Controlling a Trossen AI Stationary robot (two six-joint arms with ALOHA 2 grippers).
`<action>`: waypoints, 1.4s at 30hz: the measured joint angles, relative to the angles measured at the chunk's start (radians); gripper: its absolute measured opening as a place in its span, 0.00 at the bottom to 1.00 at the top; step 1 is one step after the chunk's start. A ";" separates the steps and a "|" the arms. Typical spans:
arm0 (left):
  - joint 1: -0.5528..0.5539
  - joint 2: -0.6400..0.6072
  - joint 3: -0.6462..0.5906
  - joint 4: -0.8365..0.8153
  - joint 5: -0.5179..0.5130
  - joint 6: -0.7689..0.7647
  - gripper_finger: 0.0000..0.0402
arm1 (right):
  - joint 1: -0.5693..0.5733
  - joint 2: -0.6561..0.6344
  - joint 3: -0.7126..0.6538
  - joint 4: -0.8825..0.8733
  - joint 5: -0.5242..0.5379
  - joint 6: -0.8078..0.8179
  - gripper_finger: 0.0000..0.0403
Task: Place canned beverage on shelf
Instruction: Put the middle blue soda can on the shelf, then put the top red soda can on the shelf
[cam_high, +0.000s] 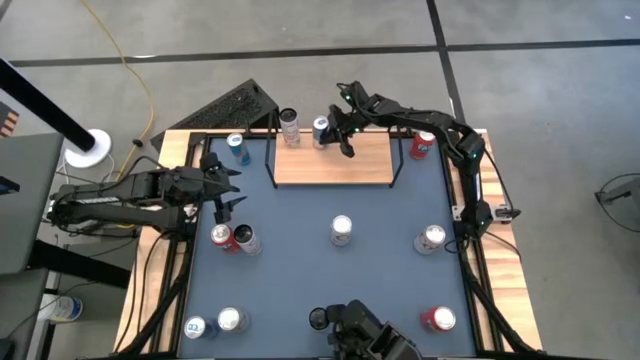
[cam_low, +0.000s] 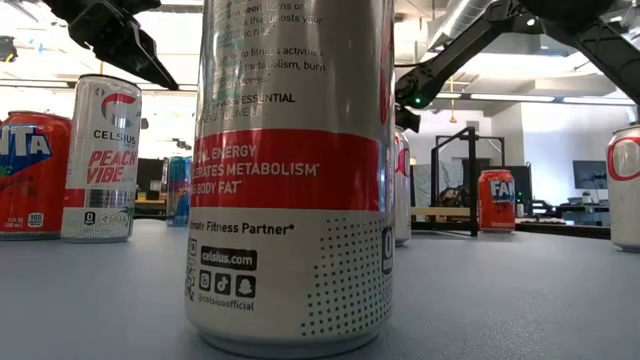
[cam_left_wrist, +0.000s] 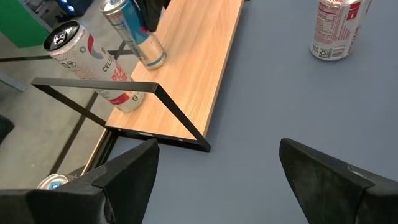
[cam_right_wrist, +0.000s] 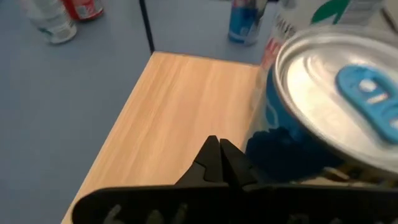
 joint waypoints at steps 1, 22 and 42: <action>0.000 0.000 0.000 0.000 0.000 0.000 0.80 | 0.001 0.000 0.000 0.010 0.000 0.003 0.00; 0.000 0.000 0.000 0.000 0.002 -0.001 0.80 | 0.008 0.001 0.000 0.109 0.004 0.124 0.00; 0.000 0.000 0.000 -0.001 0.041 -0.017 0.80 | -0.009 -0.422 0.000 -0.397 0.163 0.088 0.00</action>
